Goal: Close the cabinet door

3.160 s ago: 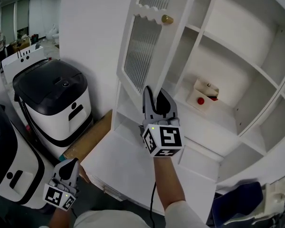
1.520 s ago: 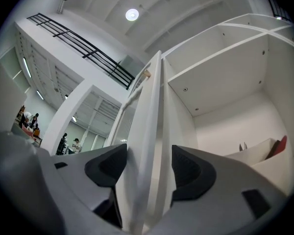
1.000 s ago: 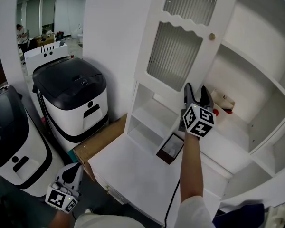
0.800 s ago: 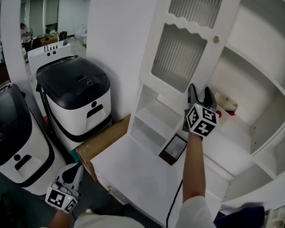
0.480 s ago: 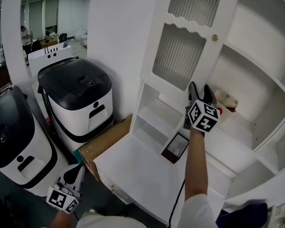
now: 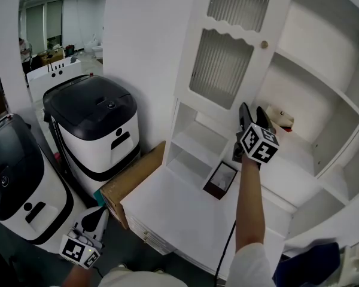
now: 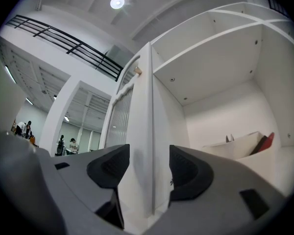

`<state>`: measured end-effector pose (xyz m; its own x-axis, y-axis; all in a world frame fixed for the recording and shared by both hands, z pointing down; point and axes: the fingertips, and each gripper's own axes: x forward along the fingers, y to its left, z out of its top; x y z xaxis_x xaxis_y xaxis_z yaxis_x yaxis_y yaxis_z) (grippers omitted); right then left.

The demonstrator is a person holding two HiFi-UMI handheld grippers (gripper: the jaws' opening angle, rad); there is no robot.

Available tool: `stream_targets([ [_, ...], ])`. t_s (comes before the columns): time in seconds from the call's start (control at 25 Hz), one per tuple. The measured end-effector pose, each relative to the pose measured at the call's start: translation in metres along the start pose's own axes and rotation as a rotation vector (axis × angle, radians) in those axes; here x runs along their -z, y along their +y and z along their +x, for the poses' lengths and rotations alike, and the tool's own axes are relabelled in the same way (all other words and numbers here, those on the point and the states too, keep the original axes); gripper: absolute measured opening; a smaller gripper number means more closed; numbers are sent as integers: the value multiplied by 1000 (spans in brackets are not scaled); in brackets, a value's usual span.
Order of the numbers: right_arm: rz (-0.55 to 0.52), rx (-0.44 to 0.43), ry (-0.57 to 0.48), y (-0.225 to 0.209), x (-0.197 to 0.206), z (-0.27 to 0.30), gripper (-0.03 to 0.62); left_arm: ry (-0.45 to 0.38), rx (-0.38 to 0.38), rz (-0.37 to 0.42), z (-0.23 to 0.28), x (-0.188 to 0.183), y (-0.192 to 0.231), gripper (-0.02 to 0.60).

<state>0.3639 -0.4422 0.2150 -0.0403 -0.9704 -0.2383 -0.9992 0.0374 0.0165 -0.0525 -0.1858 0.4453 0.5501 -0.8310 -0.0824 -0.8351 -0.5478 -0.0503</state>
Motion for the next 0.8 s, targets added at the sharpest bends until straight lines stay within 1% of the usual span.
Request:
stream_targets([
  [0.12, -4, 12, -29, 12, 0, -26, 210, 3, 20, -6, -6, 0, 8, 6],
  [0.24, -18, 18, -19, 30, 18, -48, 165, 6, 32, -17, -12, 0, 19, 6],
  [0.32, -29, 30, 23, 37, 38, -56, 153, 3, 49, -23, -14, 0, 25, 6],
  [0.36, -29, 38, 46, 40, 48, -61, 134, 1, 57, -26, -15, -1, 27, 6],
  [0.48, -6, 61, 103, 46, 79, -84, 42, -10, 78, -42, -15, -1, 32, 6],
  [0.56, -2, 67, 161, 50, 104, -103, 9, -16, 93, -52, -16, 0, 34, 6],
  [0.68, 1, 61, 230, 55, 132, -132, -3, -24, 102, -69, -19, 1, 38, 6],
  [0.8, 11, 50, 229, 62, 131, -160, -3, -33, 103, -77, -22, 1, 45, 6],
])
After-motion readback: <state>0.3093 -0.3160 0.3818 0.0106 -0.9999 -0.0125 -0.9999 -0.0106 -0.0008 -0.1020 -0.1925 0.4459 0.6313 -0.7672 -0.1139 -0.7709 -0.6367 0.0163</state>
